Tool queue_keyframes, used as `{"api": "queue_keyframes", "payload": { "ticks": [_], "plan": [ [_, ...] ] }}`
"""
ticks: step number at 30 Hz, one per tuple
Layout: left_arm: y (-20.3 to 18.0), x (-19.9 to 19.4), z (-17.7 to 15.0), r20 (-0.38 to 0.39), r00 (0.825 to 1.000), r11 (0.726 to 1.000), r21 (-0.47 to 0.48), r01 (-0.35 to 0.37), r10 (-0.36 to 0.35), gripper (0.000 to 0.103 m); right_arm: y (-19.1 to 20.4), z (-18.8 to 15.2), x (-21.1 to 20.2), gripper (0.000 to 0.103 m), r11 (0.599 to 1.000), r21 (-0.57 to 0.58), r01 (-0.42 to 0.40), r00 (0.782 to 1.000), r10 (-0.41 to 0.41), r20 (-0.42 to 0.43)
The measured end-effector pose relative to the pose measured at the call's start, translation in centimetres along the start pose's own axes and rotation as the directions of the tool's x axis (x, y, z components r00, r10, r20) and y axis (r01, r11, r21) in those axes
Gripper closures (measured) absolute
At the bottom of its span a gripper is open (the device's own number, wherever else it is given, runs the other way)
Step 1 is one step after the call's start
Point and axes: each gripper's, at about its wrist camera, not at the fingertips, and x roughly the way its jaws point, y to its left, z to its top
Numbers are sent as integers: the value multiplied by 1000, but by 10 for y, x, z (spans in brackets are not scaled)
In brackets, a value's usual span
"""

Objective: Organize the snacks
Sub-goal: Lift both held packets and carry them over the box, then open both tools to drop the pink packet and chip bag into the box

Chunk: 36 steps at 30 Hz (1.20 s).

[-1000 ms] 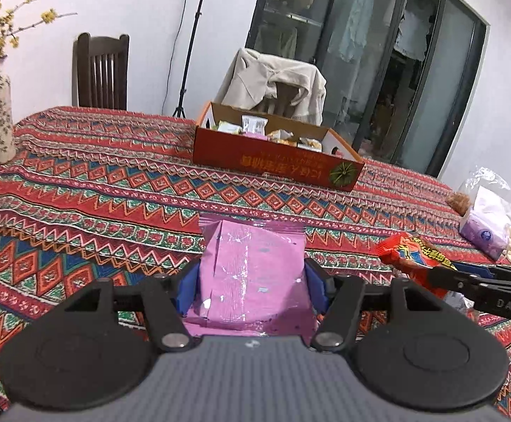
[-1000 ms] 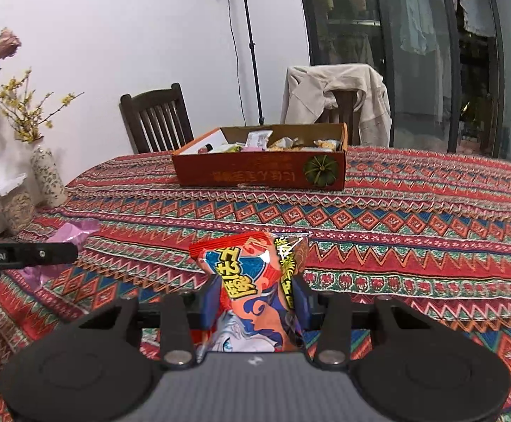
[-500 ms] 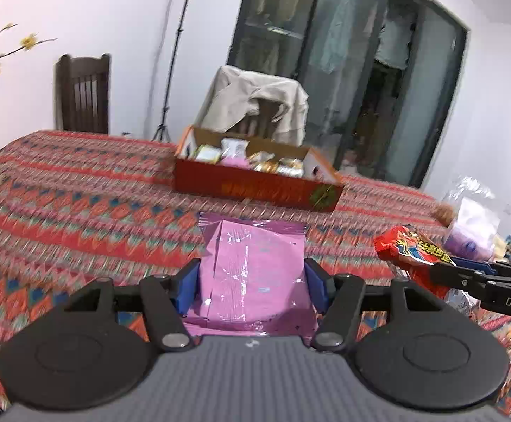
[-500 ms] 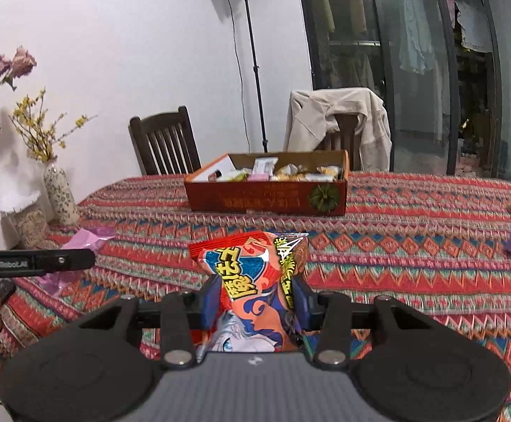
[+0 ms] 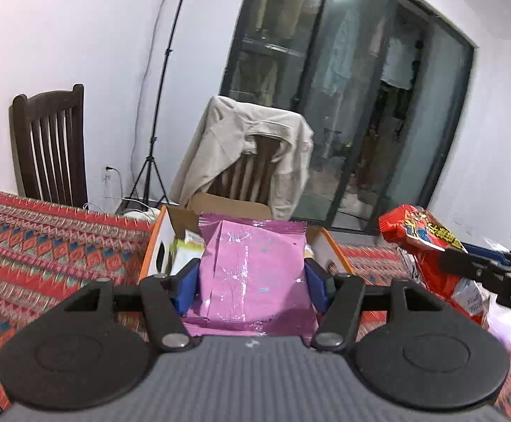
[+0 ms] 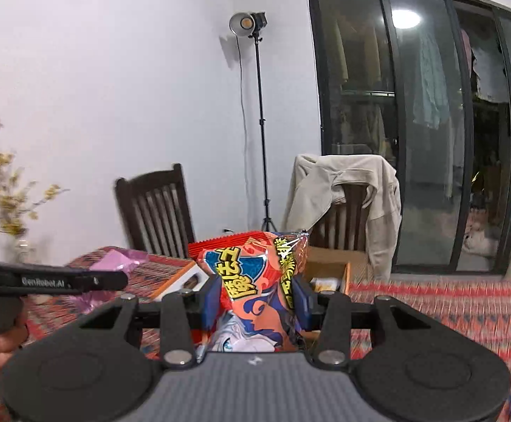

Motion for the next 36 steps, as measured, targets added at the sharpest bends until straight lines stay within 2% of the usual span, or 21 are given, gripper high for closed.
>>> {"api": "queue_keyframes", "payload": {
  "ticks": [3, 7, 15, 19, 23, 25, 27, 29, 30, 36],
  "plan": [
    [5, 50, 9, -28, 999, 999, -11, -44, 44, 41, -11, 12, 54, 61, 999, 10, 32, 999, -31, -23],
    [12, 113, 6, -72, 994, 996, -14, -83, 81, 41, -27, 8, 124, 61, 998, 31, 55, 995, -53, -80],
    [21, 181, -20, -55, 991, 993, -6, -119, 118, 41, -40, -28, 213, 61, 993, 13, 114, 980, -110, -163],
    [18, 188, -37, -73, 989, 991, 37, -125, 127, 40, -39, -48, 237, 61, 989, -11, 147, 969, -146, -197],
    [12, 187, -50, -127, 980, 986, 89, -143, 153, 38, -39, -59, 247, 60, 985, -16, 172, 957, -171, -234],
    [10, 179, -52, -114, 981, 983, 119, -142, 156, 27, -38, -64, 248, 58, 984, -20, 178, 950, -177, -259],
    [11, 171, -47, -130, 983, 986, 114, -119, 133, 24, -36, -66, 243, 58, 984, -19, 178, 948, -177, -266],
    [13, 161, -41, -146, 982, 989, 101, -104, 118, 24, -37, -64, 238, 44, 985, 1, 170, 950, -164, -264],
    [12, 157, -37, -147, 982, 990, 98, -106, 120, 24, -38, -60, 234, 42, 986, 8, 167, 952, -159, -262],
    [5, 116, -16, -123, 986, 984, 150, -93, 112, 24, -34, -31, 196, 40, 988, 8, 152, 962, -146, -229]
  ]
}}
